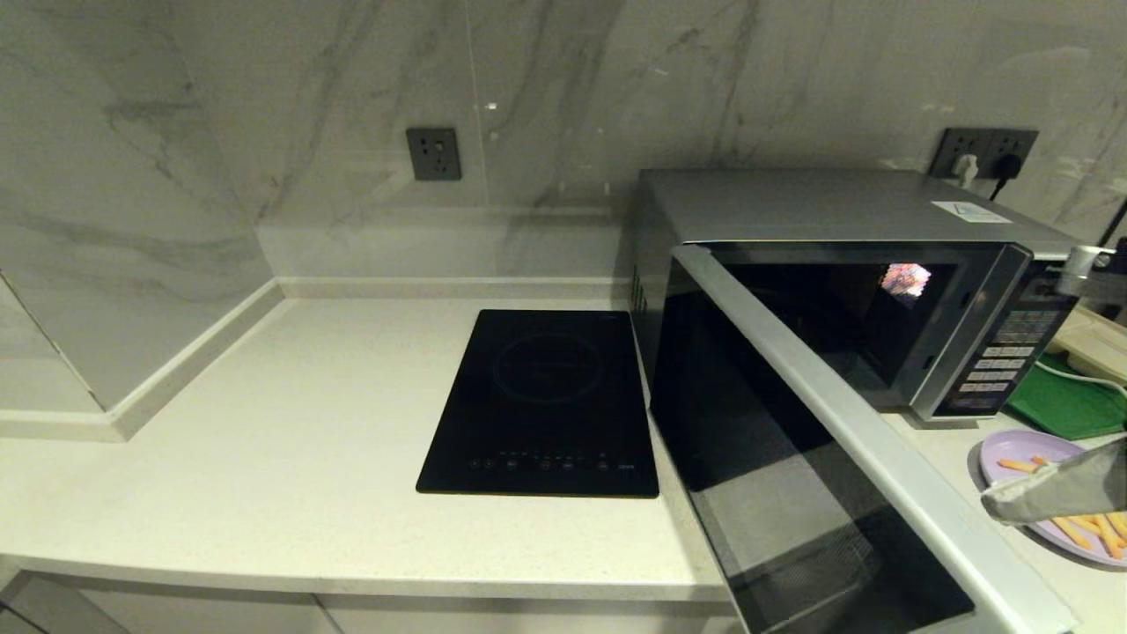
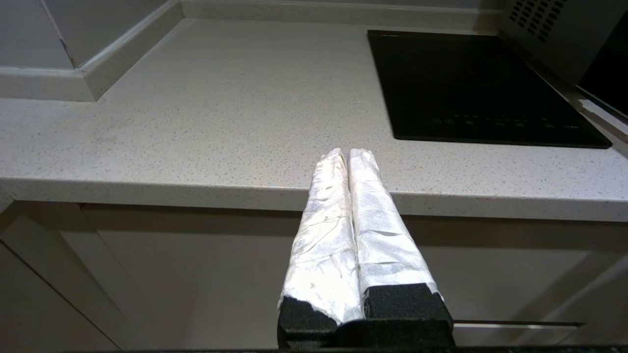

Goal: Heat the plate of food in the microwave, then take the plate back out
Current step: Put the plate in the microwave oven

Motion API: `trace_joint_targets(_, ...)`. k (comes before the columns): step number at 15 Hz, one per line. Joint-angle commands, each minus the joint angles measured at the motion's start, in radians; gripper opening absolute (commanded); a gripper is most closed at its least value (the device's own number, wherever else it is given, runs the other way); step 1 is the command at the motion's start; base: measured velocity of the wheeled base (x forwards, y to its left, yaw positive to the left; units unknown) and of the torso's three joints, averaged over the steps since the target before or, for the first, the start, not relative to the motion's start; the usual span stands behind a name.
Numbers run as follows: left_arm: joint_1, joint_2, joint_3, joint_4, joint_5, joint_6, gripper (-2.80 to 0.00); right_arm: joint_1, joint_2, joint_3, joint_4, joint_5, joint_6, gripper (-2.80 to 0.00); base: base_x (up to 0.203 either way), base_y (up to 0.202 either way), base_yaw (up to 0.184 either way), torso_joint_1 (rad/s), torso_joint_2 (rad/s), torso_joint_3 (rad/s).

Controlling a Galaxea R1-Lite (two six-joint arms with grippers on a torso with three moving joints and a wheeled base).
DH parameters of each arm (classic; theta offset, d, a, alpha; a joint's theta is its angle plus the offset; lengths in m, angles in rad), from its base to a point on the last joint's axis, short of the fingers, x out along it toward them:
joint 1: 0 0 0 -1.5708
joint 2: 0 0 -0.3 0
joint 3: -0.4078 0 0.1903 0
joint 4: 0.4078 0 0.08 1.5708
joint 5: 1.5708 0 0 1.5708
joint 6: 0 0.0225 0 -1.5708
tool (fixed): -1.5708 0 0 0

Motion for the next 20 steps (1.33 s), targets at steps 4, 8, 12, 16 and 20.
trace_joint_targets(4, 0.000, 0.000, 0.000, 0.000, 0.000, 0.000, -2.80, 0.098, 0.025, 0.027, 0.006, 0.067, -0.076, -2.80, 0.000, 0.000, 0.000, 0.000, 0.00, 0.000)
trace_joint_targets(8, 0.000, 0.000, 0.000, 0.000, 0.000, 0.000, -2.80, 0.133, 0.031, 0.039, 0.005, 0.092, -0.102, -2.80, 0.000, 0.000, 0.000, 0.000, 0.00, 0.000)
trace_joint_targets(12, 0.000, 0.000, 0.000, 0.000, 0.000, 0.000, -2.80, 0.132, 0.047, 0.066, 0.003, 0.102, -0.137, -2.80, 0.000, 0.000, 0.000, 0.000, 0.00, 0.000)
trace_joint_targets(16, 0.000, 0.000, 0.000, 0.000, 0.000, 0.000, -2.80, 0.132, 0.045, 0.084, -0.036, 0.072, -0.118, -2.80, 0.000, 0.000, 0.000, 0.000, 0.00, 0.000)
trace_joint_targets(20, 0.000, 0.000, 0.000, 0.000, 0.000, 0.000, -2.80, 0.131, 0.016, 0.081, -0.088, -0.051, 0.028, -2.80, 0.000, 0.000, 0.000, 0.000, 0.00, 0.000)
